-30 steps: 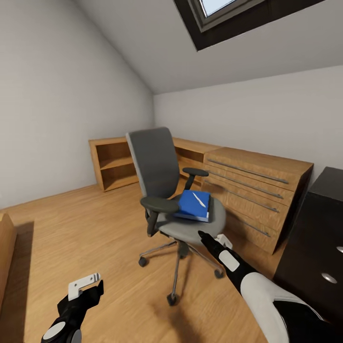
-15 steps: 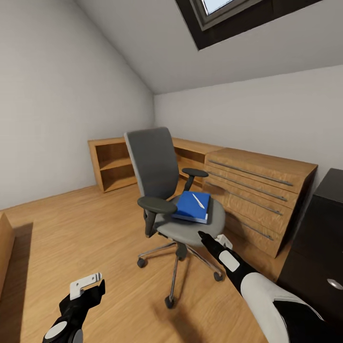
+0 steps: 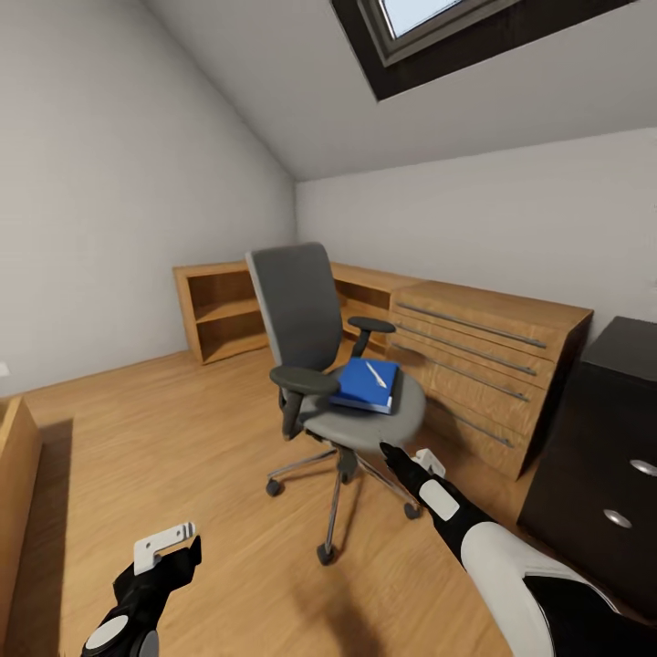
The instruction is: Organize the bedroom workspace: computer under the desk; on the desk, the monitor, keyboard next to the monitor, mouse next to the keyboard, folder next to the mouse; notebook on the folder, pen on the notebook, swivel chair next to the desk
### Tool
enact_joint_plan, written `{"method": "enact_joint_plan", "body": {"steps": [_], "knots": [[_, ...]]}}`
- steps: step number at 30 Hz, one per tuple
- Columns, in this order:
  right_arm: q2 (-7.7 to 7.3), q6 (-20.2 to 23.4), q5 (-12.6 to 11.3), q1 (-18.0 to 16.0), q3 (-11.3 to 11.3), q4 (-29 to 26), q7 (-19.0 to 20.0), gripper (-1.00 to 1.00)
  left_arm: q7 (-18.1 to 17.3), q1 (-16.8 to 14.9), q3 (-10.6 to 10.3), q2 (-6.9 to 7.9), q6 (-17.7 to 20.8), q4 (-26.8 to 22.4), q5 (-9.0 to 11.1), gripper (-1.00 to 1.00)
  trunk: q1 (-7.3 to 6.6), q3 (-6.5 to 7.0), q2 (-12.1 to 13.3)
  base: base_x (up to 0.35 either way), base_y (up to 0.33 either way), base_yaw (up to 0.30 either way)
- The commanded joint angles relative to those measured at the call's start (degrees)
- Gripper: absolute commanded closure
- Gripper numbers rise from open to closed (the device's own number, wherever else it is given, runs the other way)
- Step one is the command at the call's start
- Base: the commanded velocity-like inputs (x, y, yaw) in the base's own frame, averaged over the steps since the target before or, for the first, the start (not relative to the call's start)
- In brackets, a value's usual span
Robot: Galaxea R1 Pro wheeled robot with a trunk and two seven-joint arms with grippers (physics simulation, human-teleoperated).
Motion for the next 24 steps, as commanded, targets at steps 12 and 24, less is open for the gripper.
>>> {"method": "enact_joint_plan", "body": {"steps": [12, 24], "knots": [[-0.15, -0.2, 0.0, 0.0, -0.5, 0.0, 0.2, -1.0, 0.2, 0.0, 0.0, -0.1, 0.2, -0.1, 0.3, -1.0, -0.04, -0.05, 0.0, -0.303, 0.0, 0.0], [-1.34, -10.7, 0.3, 0.1, -0.3, 8.7, 0.0, -1.0, 0.2, 0.0, -0.5, -0.04, 0.4, 0.5, 0.2, -1.0, -0.25, 1.73, 0.1, -0.024, 0.0, 0.0]]}}
